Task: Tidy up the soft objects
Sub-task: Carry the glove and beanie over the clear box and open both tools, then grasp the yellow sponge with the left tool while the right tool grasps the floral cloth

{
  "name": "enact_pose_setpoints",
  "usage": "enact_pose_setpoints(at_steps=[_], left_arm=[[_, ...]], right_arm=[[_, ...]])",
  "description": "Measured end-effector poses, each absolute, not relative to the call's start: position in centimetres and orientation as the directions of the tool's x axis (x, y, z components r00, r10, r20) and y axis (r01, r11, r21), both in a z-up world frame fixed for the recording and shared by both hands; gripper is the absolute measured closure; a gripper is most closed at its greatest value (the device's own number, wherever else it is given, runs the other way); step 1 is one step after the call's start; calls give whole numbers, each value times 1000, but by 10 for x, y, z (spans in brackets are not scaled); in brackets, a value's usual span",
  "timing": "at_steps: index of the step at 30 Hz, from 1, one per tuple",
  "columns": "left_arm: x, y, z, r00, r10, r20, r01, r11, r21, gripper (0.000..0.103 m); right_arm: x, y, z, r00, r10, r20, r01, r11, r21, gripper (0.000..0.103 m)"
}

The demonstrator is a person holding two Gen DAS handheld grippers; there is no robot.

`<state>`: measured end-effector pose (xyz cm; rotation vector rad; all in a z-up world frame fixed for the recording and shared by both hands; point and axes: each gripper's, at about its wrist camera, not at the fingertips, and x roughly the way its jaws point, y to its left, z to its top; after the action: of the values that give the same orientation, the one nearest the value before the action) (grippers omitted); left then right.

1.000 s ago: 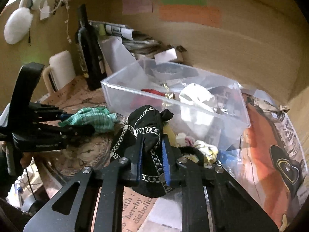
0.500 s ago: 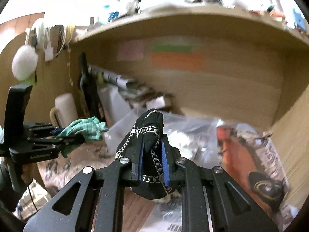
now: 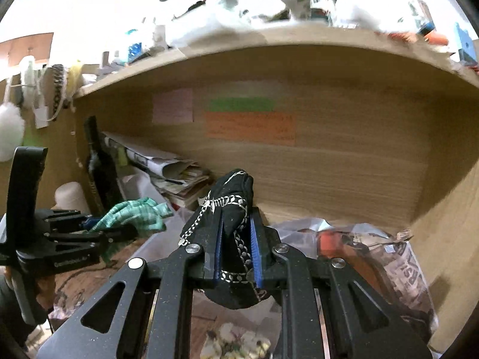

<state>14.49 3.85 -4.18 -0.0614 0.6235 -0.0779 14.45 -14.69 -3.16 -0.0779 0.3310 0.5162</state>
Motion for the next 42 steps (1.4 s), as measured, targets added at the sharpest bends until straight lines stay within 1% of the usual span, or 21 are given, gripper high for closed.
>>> enact_pose_setpoints(at_steps=[6,18,19,21,22,24,27,30,31,32,34,36,39,40,41,42], left_arm=[[192,40,-62,749,-108,-654,36,992,-122,75],[241,17,-98,664,-77,-744,44,997,-64,74],[242,16,-100,662,-70,-746,46,998,-52,72],[239,12,-100,667,-56,-743,55,998,-26,63],[238,11,-99,668,-62,-742,61,998,-29,61],[235,11,-96,671,-71,-738,66,997,-36,53],[230,13,-90,688,-73,-722,63,997,-41,47],[222,17,-80,704,-80,-705,62,997,-51,46],[217,18,-75,714,-83,-695,62,997,-56,45],[214,19,-71,722,-85,-687,62,996,-58,43],[205,21,-63,742,-86,-664,61,996,-61,39],[193,23,-55,765,-87,-638,63,996,-60,33],[173,24,-45,793,-87,-602,71,996,-50,28],[165,24,-42,802,-84,-591,75,996,-40,27],[161,24,-41,807,-81,-584,77,997,-33,24],[154,24,-40,814,-81,-575,80,996,-27,19]], right_arm=[[181,-131,-56,781,457,-426,-494,869,27,89],[222,-114,-105,692,400,-602,-488,872,18,88],[223,-115,-106,686,395,-611,-488,872,16,88],[225,-116,-107,678,392,-621,-489,872,17,86],[225,-117,-107,678,390,-623,-486,874,17,86],[226,-118,-108,672,390,-630,-486,874,23,86],[225,-120,-105,662,397,-636,-490,871,33,85],[220,-122,-98,671,403,-623,-497,867,26,78],[216,-124,-94,679,407,-612,-499,866,21,74],[213,-125,-91,685,410,-602,-501,865,21,72],[204,-131,-82,704,416,-576,-498,867,18,63],[197,-137,-75,720,421,-552,-496,868,15,58],[183,-147,-65,736,433,-521,-497,867,18,53],[178,-150,-62,740,438,-510,-500,866,17,46],[172,-152,-60,748,438,-499,-500,866,11,40],[167,-155,-59,755,436,-489,-499,867,1,38]])
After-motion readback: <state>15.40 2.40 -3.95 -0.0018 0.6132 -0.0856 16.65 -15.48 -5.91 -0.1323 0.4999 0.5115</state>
